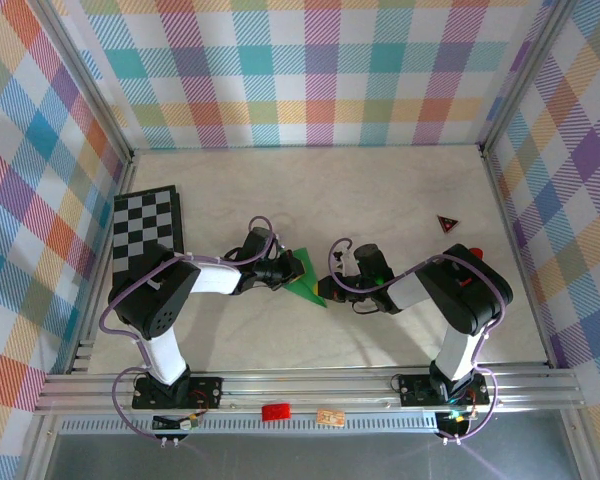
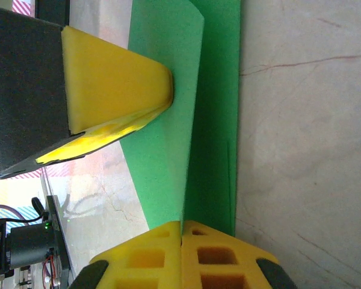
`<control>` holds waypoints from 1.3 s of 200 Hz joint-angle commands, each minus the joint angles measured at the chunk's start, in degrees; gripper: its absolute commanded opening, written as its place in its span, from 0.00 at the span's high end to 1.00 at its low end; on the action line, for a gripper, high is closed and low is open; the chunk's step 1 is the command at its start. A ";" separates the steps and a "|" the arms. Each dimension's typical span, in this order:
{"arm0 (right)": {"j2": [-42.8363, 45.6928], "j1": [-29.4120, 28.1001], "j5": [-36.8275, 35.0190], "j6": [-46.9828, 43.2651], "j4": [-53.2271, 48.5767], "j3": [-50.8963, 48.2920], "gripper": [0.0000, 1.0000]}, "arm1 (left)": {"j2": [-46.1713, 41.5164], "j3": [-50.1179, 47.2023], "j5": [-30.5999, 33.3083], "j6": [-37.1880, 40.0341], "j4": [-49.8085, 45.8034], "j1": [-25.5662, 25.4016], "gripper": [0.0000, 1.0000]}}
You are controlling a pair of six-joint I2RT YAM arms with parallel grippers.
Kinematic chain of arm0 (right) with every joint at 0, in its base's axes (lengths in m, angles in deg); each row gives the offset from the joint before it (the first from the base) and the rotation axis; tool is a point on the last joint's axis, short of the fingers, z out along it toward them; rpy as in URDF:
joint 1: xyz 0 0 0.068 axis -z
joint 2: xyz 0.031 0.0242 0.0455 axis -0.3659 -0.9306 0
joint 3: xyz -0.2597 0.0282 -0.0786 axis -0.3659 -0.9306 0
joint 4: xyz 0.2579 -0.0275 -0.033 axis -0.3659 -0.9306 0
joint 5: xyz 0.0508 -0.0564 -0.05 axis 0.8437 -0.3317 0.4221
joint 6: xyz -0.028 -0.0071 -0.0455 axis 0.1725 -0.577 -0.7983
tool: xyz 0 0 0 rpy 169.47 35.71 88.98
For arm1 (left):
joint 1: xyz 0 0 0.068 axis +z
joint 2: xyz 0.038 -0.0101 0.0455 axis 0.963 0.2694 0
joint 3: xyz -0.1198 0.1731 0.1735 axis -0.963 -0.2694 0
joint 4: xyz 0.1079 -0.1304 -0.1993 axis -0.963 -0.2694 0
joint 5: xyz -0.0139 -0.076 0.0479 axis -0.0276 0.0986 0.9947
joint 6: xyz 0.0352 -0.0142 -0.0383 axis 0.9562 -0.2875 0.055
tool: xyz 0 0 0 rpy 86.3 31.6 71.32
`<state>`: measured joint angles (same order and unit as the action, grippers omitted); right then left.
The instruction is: Fold a paper plane with a square sheet of paper (pick it up from the middle)
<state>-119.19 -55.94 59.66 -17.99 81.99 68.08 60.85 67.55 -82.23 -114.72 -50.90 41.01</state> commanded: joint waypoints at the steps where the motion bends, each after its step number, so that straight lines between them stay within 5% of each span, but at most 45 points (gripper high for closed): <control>1: -2.46 -0.59 0.31 -0.08 -6.26 0.27 0.93 | 1.15 1.50 1.25 0.77 -1.96 -0.65 0.93; 260: -1.85 -0.59 -0.36 -1.31 -10.73 1.57 0.91 | 5.39 5.68 0.03 5.32 -10.16 -0.81 0.94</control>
<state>-119.14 -55.75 60.38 -18.25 77.99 69.83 64.66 72.47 -82.47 -111.42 -55.66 40.90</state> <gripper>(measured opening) 0.086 0.066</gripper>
